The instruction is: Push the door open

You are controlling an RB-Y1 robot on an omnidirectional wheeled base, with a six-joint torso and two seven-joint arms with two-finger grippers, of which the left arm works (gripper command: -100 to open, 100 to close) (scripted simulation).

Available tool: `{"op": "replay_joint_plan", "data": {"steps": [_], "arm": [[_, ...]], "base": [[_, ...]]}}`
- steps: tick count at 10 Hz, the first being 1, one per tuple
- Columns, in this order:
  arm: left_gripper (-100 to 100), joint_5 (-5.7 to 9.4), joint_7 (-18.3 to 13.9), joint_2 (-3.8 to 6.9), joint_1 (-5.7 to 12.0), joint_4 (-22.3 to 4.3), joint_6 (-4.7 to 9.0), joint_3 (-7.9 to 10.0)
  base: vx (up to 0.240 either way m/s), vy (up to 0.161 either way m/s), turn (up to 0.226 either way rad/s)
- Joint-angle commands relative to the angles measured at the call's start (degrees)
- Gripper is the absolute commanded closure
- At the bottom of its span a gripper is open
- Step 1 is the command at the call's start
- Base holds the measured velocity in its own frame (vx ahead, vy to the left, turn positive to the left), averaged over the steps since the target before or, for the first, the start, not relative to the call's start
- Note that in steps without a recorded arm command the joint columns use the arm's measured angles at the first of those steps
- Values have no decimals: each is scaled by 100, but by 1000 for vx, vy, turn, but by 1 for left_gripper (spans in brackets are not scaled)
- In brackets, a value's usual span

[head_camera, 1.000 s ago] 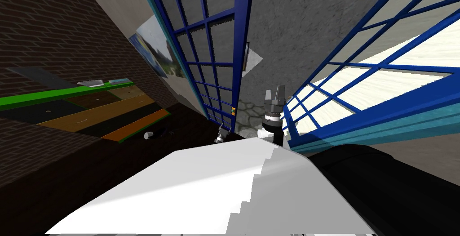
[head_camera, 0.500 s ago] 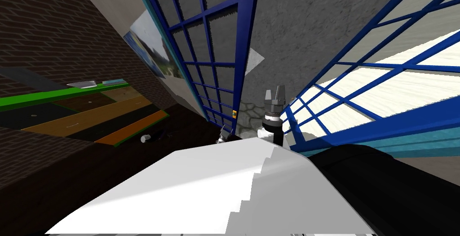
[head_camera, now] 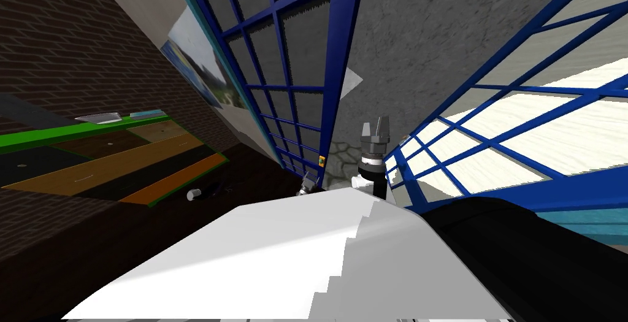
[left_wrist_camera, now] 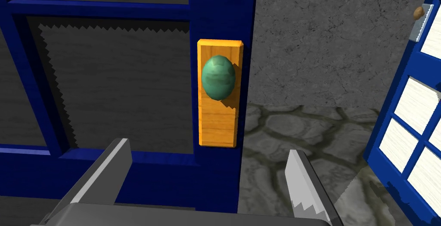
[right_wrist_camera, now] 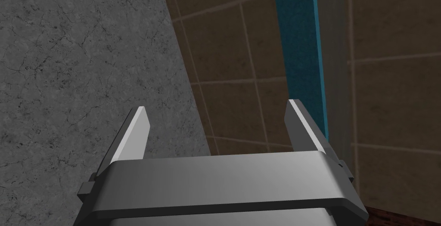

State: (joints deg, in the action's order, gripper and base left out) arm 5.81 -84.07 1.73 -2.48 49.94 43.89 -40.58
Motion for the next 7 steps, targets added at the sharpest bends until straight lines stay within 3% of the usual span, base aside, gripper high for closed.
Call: {"op": "replay_joint_plan", "data": {"steps": [1, 3, 7], "arm": [[-100, 3, -88, -58, -5, -159, 59, -65], [-100, 15, -60, 55, 50, -135, 66, -3], [-100, 28, -56, 95, 54, -192, 105, 23]], "base": [[109, 6, -2], [57, -26, -18], [143, -119, -15]]}}
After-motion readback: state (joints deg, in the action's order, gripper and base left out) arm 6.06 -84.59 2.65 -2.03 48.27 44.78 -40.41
